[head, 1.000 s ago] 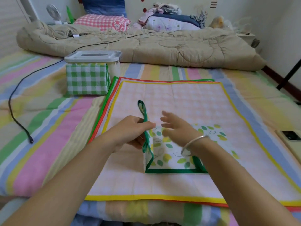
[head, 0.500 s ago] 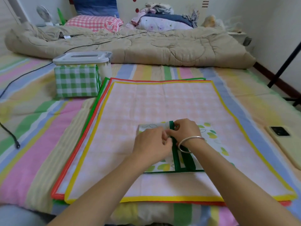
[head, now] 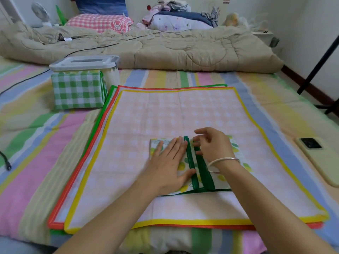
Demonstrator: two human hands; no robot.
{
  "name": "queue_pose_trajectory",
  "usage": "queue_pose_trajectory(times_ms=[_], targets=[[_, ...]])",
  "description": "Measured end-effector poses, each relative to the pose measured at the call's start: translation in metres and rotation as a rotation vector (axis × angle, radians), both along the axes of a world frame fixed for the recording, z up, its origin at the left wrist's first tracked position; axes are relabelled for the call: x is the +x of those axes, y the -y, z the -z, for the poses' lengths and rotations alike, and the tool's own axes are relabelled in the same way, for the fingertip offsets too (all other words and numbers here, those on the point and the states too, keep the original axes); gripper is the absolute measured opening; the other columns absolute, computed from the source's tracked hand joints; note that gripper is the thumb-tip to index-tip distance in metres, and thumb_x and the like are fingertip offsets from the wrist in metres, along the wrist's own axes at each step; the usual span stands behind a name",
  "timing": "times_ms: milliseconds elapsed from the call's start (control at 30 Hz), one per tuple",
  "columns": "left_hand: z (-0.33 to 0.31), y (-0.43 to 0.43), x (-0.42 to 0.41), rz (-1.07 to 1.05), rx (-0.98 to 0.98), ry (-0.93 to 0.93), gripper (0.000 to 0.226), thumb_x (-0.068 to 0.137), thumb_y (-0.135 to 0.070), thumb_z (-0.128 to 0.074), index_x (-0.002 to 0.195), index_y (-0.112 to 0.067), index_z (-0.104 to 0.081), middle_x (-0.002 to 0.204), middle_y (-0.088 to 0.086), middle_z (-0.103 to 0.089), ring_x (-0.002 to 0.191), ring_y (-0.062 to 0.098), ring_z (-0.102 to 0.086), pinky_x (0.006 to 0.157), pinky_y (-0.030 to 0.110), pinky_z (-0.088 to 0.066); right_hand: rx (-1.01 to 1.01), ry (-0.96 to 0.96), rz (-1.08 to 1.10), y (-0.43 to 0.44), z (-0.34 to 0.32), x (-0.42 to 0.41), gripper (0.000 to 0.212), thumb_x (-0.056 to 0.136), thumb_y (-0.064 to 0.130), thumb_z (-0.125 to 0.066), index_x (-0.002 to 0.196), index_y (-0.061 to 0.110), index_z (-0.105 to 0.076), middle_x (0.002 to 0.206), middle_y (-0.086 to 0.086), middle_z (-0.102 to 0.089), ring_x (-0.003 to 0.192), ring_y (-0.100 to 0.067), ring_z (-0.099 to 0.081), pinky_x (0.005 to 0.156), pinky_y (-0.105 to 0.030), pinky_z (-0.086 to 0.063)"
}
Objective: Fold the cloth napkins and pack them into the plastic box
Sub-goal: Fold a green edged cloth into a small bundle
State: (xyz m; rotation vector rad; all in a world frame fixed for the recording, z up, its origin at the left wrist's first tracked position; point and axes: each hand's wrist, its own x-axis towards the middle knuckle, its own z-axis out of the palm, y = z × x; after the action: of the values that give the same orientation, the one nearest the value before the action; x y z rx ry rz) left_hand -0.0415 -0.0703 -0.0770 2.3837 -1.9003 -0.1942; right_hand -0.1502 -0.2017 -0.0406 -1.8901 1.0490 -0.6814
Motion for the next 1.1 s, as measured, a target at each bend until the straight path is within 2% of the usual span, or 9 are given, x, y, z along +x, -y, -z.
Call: queue_pose_trajectory(times_ms=[67, 133, 233, 333, 733, 800, 900, 967, 1100], targets=[[0.001, 0.000, 0.000, 0.005, 0.012, 0.012, 0.094, 0.083, -0.079, 0.003, 0.157, -0.024, 0.018, 0.163, -0.006, 0.026, 0.148, 0.007, 0.027, 0.123, 0.044, 0.009, -0.284, -0.036, -0.061, 0.002, -0.008, -0.020, 0.029, 0.095, 0.008, -0.048, 0.105, 0.027, -0.069, 0.093, 0.013, -0.073, 0.090, -0.013, -0.069, 0.080, -0.039, -0.056], [0.001, 0.000, -0.001, 0.007, 0.019, 0.024, 0.094, 0.081, -0.078, 0.006, 0.156, -0.024, 0.018, 0.162, -0.006, 0.028, 0.146, 0.006, 0.030, 0.123, 0.045, 0.010, -0.521, -0.275, -0.210, 0.004, -0.010, -0.040, 0.032, 0.097, 0.022, -0.047, 0.125, 0.030, -0.061, 0.127, 0.009, -0.063, 0.123, -0.015, -0.054, 0.102, -0.037, -0.044], [0.000, 0.000, -0.002, 0.018, 0.022, 0.040, 0.092, 0.081, -0.077, 0.008, 0.156, -0.024, 0.018, 0.161, -0.008, 0.031, 0.145, 0.006, 0.032, 0.123, 0.045, 0.010, -0.488, -0.675, -0.419, 0.003, 0.005, -0.050, 0.080, 0.083, 0.062, -0.006, 0.155, 0.029, -0.018, 0.163, 0.007, -0.007, 0.150, -0.016, 0.002, 0.122, -0.039, 0.002], [0.001, 0.002, -0.002, 0.021, 0.037, 0.059, 0.094, 0.080, -0.078, 0.009, 0.156, -0.024, 0.019, 0.161, -0.007, 0.030, 0.146, 0.008, 0.031, 0.123, 0.045, 0.009, -0.515, -0.789, -0.378, 0.001, 0.028, -0.045, 0.094, 0.069, 0.063, 0.016, 0.156, 0.029, 0.003, 0.163, 0.007, 0.012, 0.148, -0.016, 0.017, 0.119, -0.041, 0.015], [-0.008, 0.018, -0.020, -0.011, 0.189, -0.018, 0.117, 0.066, -0.100, -0.021, 0.154, -0.036, 0.023, 0.160, 0.007, 0.033, 0.146, 0.027, 0.035, 0.115, 0.064, 0.015, -0.511, -0.710, -0.360, 0.003, 0.043, -0.045, 0.087, 0.076, 0.059, 0.014, 0.156, 0.029, 0.001, 0.163, 0.008, 0.009, 0.148, -0.014, 0.016, 0.119, -0.039, 0.014], [-0.003, 0.017, -0.020, -0.006, 0.187, 0.015, 0.119, 0.064, -0.101, -0.019, 0.153, -0.035, 0.025, 0.158, 0.008, 0.035, 0.144, 0.028, 0.037, 0.114, 0.065, 0.014, -0.376, -0.484, -0.326, 0.003, 0.035, -0.047, 0.074, 0.088, 0.058, -0.007, 0.155, 0.027, -0.015, 0.163, 0.008, -0.006, 0.150, -0.013, 0.004, 0.121, -0.036, 0.006], [-0.002, 0.017, -0.019, 0.005, 0.194, 0.055, 0.120, 0.062, -0.102, -0.016, 0.151, -0.035, 0.028, 0.157, 0.009, 0.037, 0.143, 0.029, 0.038, 0.114, 0.065, 0.015, -0.272, -0.204, -0.113, 0.006, 0.018, -0.059, 0.050, 0.097, 0.021, -0.050, 0.146, 0.019, -0.041, 0.153, -0.001, -0.036, 0.144, -0.022, -0.026, 0.116, -0.034, -0.021], [-0.002, 0.016, -0.020, 0.010, 0.195, 0.064, 0.120, 0.062, -0.102, -0.014, 0.151, -0.034, 0.029, 0.156, 0.009, 0.039, 0.142, 0.029, 0.039, 0.114, 0.065, 0.016, -0.416, -0.330, 0.054, 0.005, 0.009, -0.074, 0.048, 0.091, 0.018, -0.058, 0.138, 0.017, -0.051, 0.137, -0.007, -0.051, 0.128, -0.029, -0.044, 0.100, -0.041, -0.040], [-0.001, 0.013, -0.017, 0.024, 0.173, 0.063, 0.119, 0.062, -0.102, -0.014, 0.150, -0.034, 0.030, 0.156, 0.009, 0.039, 0.142, 0.028, 0.040, 0.114, 0.063, 0.016, -0.357, -0.737, 0.102, -0.013, -0.002, -0.097, 0.064, 0.086, 0.060, -0.054, 0.142, 0.033, -0.040, 0.124, -0.001, -0.043, 0.119, -0.022, -0.043, 0.082, -0.035, -0.043]])
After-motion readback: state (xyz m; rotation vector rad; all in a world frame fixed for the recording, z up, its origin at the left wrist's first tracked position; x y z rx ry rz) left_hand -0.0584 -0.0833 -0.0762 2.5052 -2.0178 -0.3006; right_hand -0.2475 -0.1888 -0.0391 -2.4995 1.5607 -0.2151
